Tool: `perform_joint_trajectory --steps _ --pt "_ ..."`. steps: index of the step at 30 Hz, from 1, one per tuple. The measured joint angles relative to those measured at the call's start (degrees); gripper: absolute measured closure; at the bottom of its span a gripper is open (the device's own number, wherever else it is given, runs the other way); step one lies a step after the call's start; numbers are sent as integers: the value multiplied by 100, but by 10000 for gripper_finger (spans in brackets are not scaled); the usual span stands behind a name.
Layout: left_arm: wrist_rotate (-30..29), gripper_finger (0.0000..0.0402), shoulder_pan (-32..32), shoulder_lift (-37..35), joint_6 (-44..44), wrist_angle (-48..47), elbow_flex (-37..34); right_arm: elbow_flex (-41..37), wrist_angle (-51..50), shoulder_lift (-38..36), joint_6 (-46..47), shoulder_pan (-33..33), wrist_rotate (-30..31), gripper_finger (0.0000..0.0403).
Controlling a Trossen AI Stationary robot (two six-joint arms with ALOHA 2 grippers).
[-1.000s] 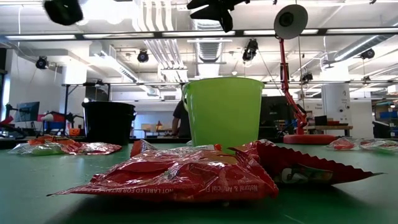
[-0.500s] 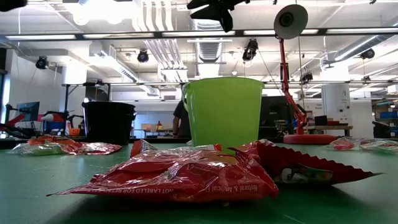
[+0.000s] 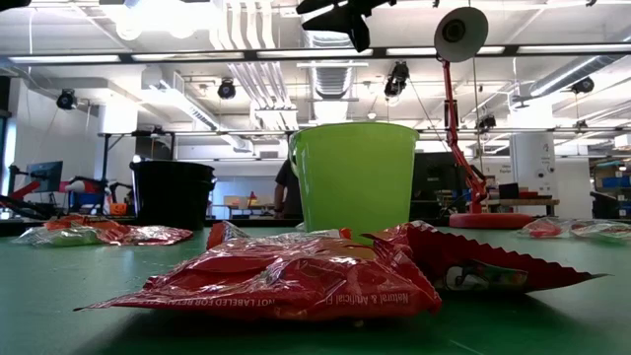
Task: Sort candy
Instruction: Put the green gummy into the purple bucket, then put the orange chocolate into the green bucket
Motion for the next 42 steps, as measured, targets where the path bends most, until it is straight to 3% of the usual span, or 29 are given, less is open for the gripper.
perform_joint_trajectory --steps 9,12,15,21,25,27,38,42 --pt "-6 274 0 -7 96 -26 0 0 -2 0 -6 1 0 266" --pt "-354 270 1 -28 208 -90 0 0 -2 0 -11 -8 0 266" --pt "-1153 269 7 -39 446 -495 98 0 -2 0 -11 -11 -1 266" --pt "-3691 269 11 -45 613 -1939 523 0 -4 0 -34 -11 0 266" --pt "-5071 269 79 -102 132 -2564 629 0 -40 -4 -181 -17 248 266" --pt "-5411 269 175 -107 -151 -2623 617 0 -184 -10 -310 -37 444 266" --pt "-5482 282 1424 276 -870 -2291 -131 0 -1136 -15 -332 -471 740 266" --pt "-5124 283 1963 483 -1106 -1818 -277 0 -1209 -15 -433 -584 744 266"
